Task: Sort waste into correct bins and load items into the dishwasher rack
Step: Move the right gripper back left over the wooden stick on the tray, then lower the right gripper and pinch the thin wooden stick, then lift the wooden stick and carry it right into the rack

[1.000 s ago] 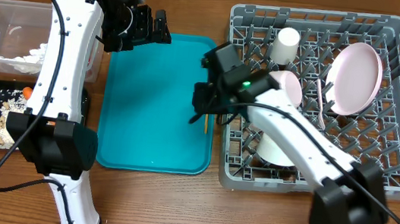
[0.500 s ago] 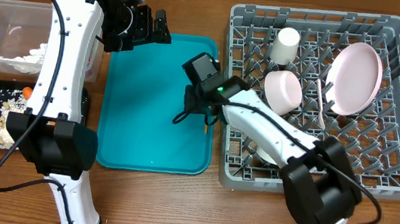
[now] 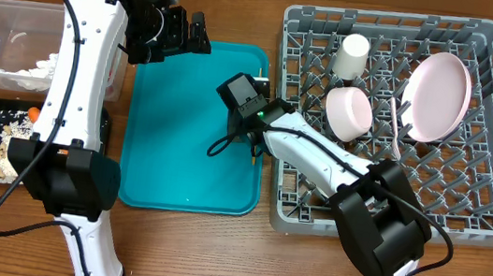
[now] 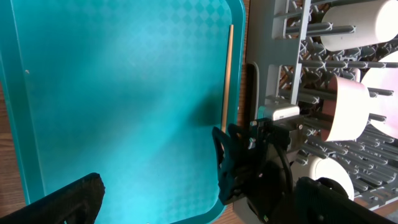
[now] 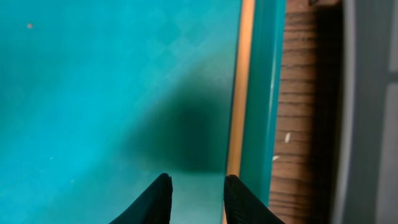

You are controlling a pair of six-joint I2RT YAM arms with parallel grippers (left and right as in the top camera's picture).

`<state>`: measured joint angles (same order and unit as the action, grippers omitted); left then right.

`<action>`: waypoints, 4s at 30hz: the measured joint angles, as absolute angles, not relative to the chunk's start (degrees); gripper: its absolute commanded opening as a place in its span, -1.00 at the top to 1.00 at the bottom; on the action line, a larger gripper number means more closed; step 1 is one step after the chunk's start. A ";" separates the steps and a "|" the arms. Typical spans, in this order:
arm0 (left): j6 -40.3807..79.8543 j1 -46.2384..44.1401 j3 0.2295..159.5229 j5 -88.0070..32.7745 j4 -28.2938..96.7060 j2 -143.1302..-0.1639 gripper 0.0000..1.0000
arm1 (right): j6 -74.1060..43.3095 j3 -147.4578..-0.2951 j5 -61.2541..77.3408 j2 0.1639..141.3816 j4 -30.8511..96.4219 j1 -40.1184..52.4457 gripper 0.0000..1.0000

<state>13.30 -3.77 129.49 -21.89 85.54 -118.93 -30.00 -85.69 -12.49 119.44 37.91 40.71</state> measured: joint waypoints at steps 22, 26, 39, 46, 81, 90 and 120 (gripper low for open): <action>13.30 -3.77 129.49 -21.89 85.54 -118.93 -1.00 | -30.00 -85.69 -15.00 119.55 36.84 40.69 0.30; 13.30 -3.77 129.49 -21.89 85.54 -118.93 -1.00 | -29.98 -85.69 -15.05 119.87 36.42 40.71 0.30; 13.30 -3.77 129.49 -21.89 85.54 -118.93 -1.00 | -30.33 -85.82 -15.20 123.28 35.73 40.91 0.47; 13.30 -3.77 129.49 -21.89 85.54 -118.93 -1.00 | -30.52 -85.84 -14.50 123.28 35.86 40.91 0.75; 13.30 -3.77 129.49 -21.89 85.54 -118.93 -1.00 | -30.24 -87.26 -13.61 110.80 43.62 40.91 0.92; 13.30 -3.77 129.49 -21.89 85.54 -118.93 -1.00 | -26.79 -87.35 -22.85 99.00 51.16 40.80 0.92; 13.30 -3.77 129.49 -21.89 85.54 -118.93 -1.00 | 2.13 -87.48 -5.41 94.43 56.36 -2.31 0.92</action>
<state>13.30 -3.77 129.49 -21.89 85.54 -118.93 2.13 -87.48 -5.41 94.43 56.36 -2.31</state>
